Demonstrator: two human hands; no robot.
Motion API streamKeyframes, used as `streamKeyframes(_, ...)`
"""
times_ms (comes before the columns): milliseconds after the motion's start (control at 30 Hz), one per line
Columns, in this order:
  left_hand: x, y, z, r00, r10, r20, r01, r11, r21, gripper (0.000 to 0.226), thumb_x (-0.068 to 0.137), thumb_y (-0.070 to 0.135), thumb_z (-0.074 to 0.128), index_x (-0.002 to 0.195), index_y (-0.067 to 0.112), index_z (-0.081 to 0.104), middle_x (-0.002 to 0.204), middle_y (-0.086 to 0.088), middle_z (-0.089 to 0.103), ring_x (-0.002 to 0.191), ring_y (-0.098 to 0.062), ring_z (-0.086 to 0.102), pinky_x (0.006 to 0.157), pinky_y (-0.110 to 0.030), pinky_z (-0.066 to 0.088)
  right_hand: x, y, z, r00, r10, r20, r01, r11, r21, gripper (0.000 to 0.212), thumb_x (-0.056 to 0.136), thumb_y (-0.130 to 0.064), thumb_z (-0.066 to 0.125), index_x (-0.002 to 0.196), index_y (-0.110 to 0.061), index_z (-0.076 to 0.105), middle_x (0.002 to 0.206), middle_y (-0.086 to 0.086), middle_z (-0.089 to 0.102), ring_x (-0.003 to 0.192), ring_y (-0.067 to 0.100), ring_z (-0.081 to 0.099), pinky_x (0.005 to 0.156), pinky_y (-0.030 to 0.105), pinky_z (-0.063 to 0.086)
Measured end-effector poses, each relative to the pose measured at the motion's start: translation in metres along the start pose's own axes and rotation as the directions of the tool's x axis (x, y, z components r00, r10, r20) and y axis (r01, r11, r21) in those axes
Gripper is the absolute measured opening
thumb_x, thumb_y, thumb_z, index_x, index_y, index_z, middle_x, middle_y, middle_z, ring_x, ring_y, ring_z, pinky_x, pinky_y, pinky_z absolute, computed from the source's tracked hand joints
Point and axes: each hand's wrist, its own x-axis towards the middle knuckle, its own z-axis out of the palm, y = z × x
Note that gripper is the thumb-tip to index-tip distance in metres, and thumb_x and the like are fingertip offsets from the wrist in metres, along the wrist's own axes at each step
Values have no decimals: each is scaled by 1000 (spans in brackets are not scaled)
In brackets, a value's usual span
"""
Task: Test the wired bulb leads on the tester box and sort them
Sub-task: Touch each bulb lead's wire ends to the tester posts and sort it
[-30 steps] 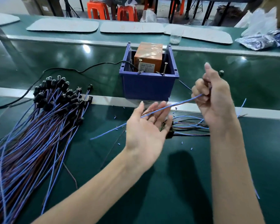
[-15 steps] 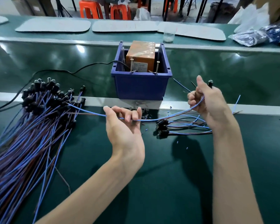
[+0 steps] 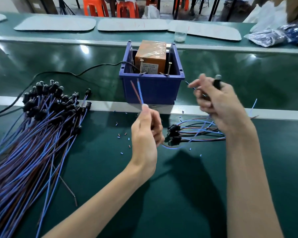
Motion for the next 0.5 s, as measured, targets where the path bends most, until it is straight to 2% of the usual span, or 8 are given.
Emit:
streamKeyframes(100,-1,-6,0,999,-52,-13,53,993,110,45,101,38,36,61,20,42,46,14,29,39,-2,21,38,-13,21,-7,-6,35,984,8,177,23,985,-171,24,94,-29,55,86,-17,73,64,-8,56,49,4,30,40,11,21)
streamKeyframes(200,0,-7,-1,998,-49,-37,55,985,163,39,104,32,35,67,18,40,45,16,32,39,-1,23,37,-13,20,-12,-7,58,986,5,166,39,965,-259,22,94,-29,59,84,-18,74,61,-13,57,46,-2,43,45,5,31)
streamKeyframes(333,3,-2,-3,998,-38,-46,45,986,162,40,103,31,36,67,16,43,44,15,32,39,-1,24,38,-13,21,-13,-5,62,985,38,166,-1,977,-214,12,86,-21,69,87,-10,74,51,-15,58,45,-4,51,47,4,36)
streamKeyframes(400,6,1,-3,997,-41,-57,50,988,148,40,103,31,38,66,17,44,45,15,32,39,-2,24,38,-13,22,-12,-3,62,981,65,185,-34,985,-169,8,84,-15,71,88,-11,74,60,-11,64,55,0,56,56,10,45)
streamKeyframes(467,9,4,-4,997,-49,-61,56,992,117,37,102,29,39,67,19,43,46,15,32,39,-2,22,36,-12,21,-11,-1,63,985,58,162,-33,988,-151,12,90,-22,63,89,-19,75,68,-11,63,57,3,48,53,10,40)
streamKeyframes(500,10,6,-5,997,-50,-61,55,993,100,36,102,28,40,68,19,42,48,15,33,40,-2,22,36,-13,21,-9,-1,64,990,55,129,-33,986,-164,20,95,-32,56,92,-25,75,71,-11,60,59,3,44,50,9,36)
